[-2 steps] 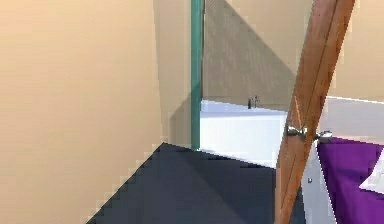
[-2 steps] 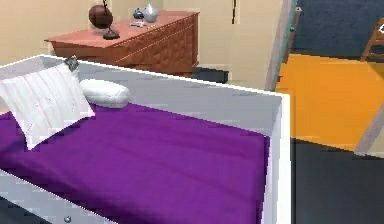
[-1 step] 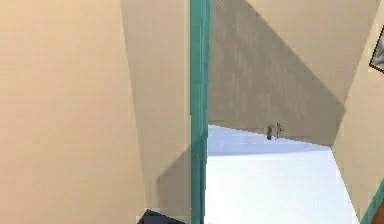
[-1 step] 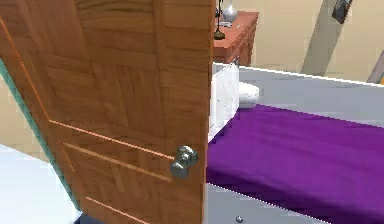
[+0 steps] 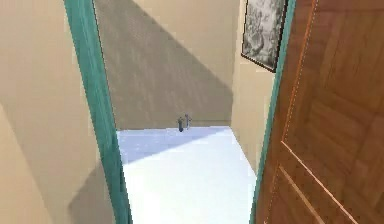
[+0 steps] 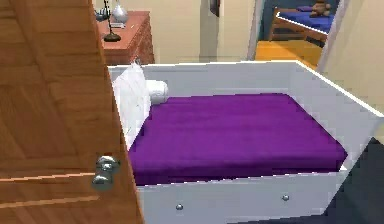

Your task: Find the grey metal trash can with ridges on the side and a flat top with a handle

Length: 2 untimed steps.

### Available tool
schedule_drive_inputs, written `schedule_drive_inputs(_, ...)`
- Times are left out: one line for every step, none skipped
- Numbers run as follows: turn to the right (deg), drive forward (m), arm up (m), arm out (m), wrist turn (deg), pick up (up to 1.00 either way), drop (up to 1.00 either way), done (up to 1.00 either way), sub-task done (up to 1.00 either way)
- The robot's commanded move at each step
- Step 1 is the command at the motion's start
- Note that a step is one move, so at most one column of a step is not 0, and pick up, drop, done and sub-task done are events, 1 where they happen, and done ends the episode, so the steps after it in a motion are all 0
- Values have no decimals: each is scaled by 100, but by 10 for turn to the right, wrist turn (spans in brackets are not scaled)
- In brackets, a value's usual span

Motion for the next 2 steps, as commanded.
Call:
schedule_drive_inputs(0, 100, 0, 0, 0, 0, 0, 0, 0)
schedule_drive_inputs(0, 20, 0, 0, 0, 0, 0, 0, 0)
